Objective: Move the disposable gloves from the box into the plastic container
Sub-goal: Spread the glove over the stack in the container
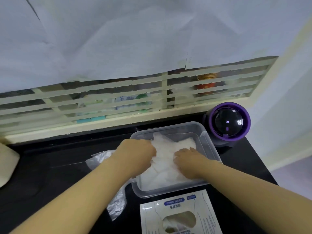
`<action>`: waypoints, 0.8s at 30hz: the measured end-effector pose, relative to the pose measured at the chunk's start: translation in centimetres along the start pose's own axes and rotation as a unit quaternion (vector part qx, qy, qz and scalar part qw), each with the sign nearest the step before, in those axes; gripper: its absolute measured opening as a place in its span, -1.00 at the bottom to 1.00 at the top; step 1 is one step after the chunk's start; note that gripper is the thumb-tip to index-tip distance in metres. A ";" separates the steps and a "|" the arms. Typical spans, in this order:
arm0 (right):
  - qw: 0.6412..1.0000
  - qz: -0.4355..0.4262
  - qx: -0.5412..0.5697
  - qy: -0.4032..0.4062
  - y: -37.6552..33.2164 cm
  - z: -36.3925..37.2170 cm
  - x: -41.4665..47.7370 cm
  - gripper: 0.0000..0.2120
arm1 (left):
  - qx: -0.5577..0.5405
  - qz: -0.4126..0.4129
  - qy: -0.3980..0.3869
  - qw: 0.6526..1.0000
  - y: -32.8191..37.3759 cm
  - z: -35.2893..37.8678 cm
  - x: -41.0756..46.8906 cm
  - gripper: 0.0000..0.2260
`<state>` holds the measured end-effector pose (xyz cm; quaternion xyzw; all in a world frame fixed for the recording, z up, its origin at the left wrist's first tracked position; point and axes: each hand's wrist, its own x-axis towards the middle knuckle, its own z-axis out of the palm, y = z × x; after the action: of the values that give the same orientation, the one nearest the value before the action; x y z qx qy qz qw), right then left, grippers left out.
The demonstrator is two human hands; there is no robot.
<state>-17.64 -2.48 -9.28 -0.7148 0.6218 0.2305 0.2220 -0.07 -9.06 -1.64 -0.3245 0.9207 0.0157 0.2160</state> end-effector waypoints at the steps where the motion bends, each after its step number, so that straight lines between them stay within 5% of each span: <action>1: 1.000 0.017 -0.024 -0.008 0.1 0.1 0.0 -0.62 | 0.011 0.001 -0.010 1.000 0.1 0.1 -0.3 -0.66; 8: 0.990 0.003 -0.059 0.132 -1.3 -1.3 -0.6 -0.63 | 0.077 0.022 -0.034 0.996 2.1 2.0 1.4 -0.70; 14: 0.986 -0.047 0.152 0.044 -0.6 -0.6 0.5 -0.39 | 0.076 0.009 -0.112 0.991 2.6 4.0 4.6 -0.67; 24: 0.978 -0.040 0.199 0.036 1.0 -0.4 0.3 -0.45 | 0.041 -0.002 -0.169 0.985 1.8 5.7 6.9 -0.64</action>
<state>-18.56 -3.07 -9.21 -0.6887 0.6336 0.0668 0.3462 -3.80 -10.76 -9.85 -0.3103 0.8703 0.0322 0.3812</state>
